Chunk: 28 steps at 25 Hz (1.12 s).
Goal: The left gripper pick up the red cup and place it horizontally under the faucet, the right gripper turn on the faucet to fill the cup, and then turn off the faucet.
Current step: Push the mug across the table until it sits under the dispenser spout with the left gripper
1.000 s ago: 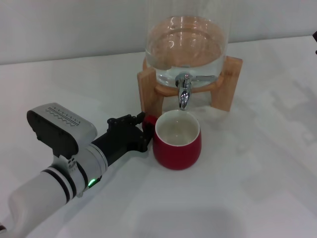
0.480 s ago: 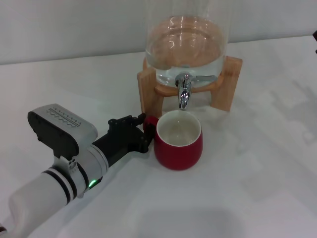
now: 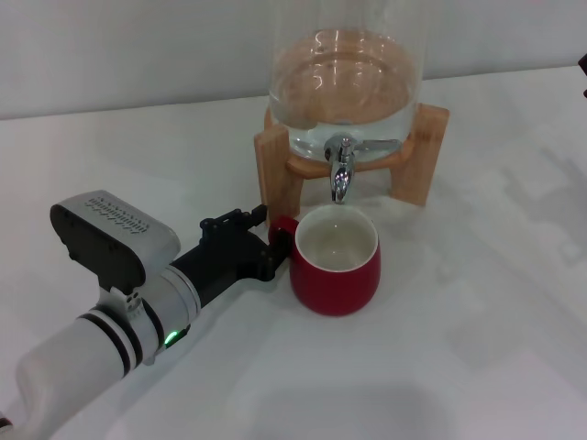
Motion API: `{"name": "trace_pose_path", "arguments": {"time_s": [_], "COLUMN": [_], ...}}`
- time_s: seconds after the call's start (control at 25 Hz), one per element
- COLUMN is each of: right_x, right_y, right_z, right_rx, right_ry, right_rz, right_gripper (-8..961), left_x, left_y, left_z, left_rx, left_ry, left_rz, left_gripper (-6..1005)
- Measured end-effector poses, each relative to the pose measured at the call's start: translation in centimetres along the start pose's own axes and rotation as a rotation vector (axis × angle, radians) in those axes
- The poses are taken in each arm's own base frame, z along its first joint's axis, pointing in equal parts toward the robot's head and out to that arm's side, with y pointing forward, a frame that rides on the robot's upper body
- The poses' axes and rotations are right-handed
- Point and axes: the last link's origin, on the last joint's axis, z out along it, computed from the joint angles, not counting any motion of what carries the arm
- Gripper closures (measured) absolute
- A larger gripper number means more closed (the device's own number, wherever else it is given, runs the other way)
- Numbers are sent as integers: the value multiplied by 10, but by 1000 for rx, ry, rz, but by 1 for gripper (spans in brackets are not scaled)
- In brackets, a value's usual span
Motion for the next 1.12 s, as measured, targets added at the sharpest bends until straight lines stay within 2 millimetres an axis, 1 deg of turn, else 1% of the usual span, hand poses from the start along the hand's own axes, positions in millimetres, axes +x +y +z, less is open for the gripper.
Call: {"name": "trace_pose_path", "arguments": {"time_s": [0.2, 1.12], "right_x": [0, 0], "right_y": [0, -1], "right_z": [0, 5], "right_rx": [2, -1], "right_ry": [2, -3], "right_rz": [0, -2], "right_gripper": [186, 188], "left_x": [0, -3], "left_y": [-1, -6], "left_z": [0, -4], "left_rx": [5, 38], "left_ry": [1, 6], "left_rz": [0, -27], "left_gripper": [545, 545]}}
